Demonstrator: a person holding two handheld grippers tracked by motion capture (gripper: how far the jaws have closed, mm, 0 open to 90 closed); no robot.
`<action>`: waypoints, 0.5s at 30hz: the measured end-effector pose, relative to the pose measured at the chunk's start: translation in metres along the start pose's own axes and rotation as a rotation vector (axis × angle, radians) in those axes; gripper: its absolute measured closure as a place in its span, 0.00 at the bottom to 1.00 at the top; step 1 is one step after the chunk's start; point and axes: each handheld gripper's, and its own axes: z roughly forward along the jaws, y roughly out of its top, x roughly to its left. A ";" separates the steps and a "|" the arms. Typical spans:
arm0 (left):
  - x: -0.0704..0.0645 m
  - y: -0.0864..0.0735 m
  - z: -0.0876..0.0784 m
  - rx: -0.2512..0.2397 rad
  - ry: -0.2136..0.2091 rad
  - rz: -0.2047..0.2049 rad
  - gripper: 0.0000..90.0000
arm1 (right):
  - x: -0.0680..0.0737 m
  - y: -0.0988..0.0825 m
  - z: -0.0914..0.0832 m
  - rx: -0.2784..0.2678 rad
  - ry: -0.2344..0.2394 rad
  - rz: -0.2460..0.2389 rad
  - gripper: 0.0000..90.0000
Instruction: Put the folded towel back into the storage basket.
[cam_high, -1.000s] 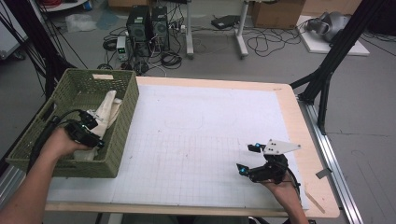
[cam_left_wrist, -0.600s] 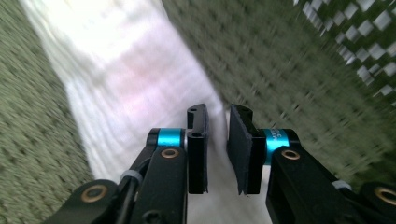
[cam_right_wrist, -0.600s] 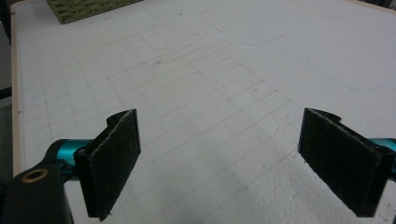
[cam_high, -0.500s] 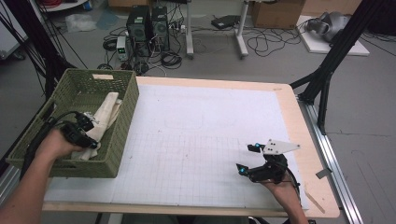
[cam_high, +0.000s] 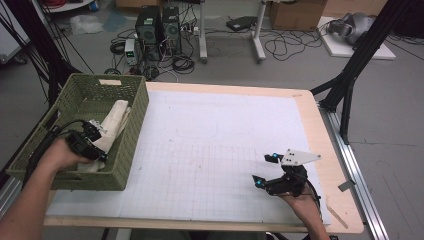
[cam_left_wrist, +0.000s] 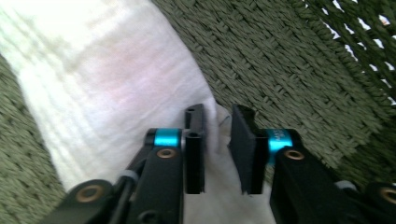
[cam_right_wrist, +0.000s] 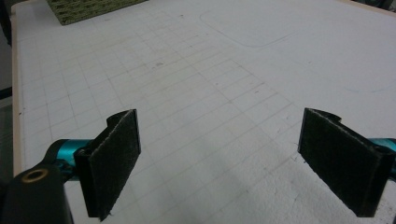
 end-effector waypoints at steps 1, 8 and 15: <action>0.000 0.000 0.000 0.005 0.002 0.006 0.83 | 0.000 0.000 0.000 0.000 0.000 0.000 0.14; -0.002 0.001 0.001 0.024 0.033 0.020 0.97 | 0.000 0.001 -0.001 -0.006 0.000 -0.007 0.14; 0.002 0.003 -0.010 -0.086 -0.027 -0.029 0.97 | 0.000 0.001 0.000 0.000 0.000 -0.008 0.14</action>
